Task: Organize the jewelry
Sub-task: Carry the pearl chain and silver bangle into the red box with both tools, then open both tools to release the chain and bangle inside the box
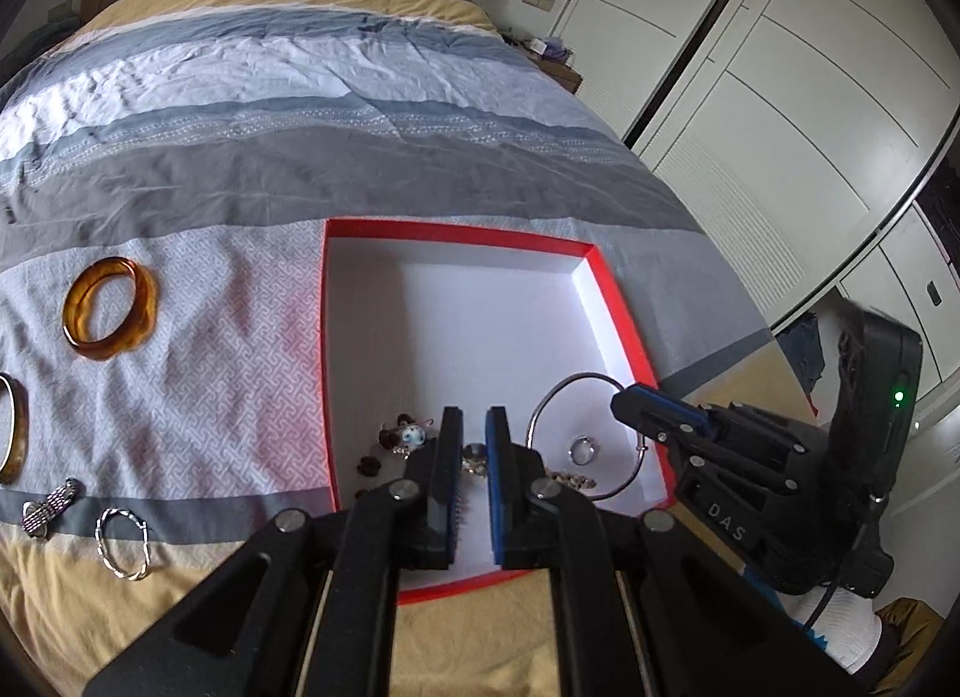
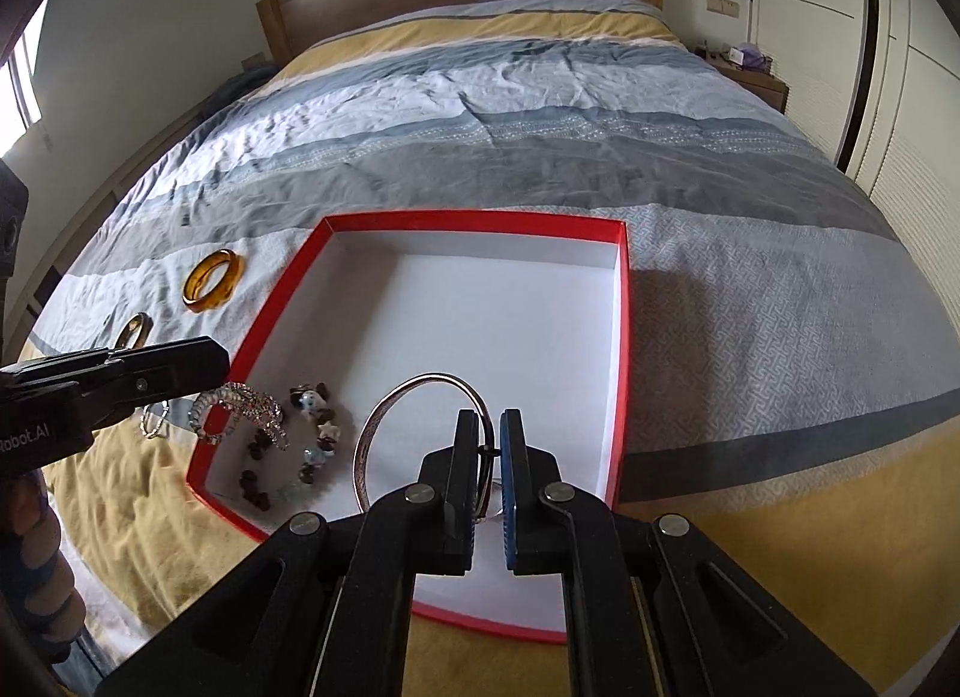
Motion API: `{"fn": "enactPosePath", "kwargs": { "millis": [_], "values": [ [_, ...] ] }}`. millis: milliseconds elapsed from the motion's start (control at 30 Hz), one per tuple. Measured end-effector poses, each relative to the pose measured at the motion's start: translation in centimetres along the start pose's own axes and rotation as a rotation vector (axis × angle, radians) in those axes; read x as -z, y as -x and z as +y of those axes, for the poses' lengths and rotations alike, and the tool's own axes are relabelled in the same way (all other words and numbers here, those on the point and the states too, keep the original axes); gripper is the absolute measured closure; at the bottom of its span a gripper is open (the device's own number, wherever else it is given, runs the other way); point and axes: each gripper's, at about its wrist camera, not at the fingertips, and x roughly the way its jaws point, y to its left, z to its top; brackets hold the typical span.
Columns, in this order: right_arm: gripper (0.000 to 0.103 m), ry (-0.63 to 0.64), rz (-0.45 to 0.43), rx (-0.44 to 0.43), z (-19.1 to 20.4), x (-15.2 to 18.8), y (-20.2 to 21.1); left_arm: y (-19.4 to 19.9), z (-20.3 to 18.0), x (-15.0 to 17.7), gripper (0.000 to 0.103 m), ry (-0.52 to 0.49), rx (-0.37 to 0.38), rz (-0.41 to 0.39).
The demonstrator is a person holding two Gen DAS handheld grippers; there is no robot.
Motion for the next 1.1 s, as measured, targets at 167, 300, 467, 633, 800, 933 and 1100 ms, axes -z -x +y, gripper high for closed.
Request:
{"fn": "enactPosePath", "kwargs": {
  "millis": [167, 300, 467, 633, 800, 933, 1100],
  "values": [
    [0.096, 0.024, 0.039, -0.001, -0.2, 0.2, -2.4, -3.1, 1.0, 1.3, 0.096, 0.021, 0.004, 0.055],
    [0.096, 0.038, 0.057, 0.013, -0.3, 0.5, -3.5, -3.8, 0.9, 2.3, 0.096, 0.014, 0.039, 0.075],
    [0.095, 0.029, 0.064, 0.033, -0.6, 0.7, -3.4, -5.1, 0.1, 3.4, 0.096, -0.005, 0.073, 0.137],
    [0.079, 0.011, 0.045, 0.042, -1.0, 0.7, -2.1, -5.0, 0.3, 4.1, 0.094, -0.009, 0.072, 0.147],
    [0.075, -0.013, 0.024, 0.045, -1.0, 0.9, -0.2, -3.0, 0.1, 4.0, 0.085, -0.024, 0.049, 0.123],
    [0.072, -0.024, 0.003, 0.050, -0.7, 1.0, 1.9, -1.3, -0.1, 3.9, 0.079, -0.032, 0.031, 0.102],
    [0.070, -0.027, -0.023, 0.055, 0.2, 1.3, 5.0, 2.1, -0.8, 4.1, 0.079, -0.040, 0.027, 0.060]
  ]
}}
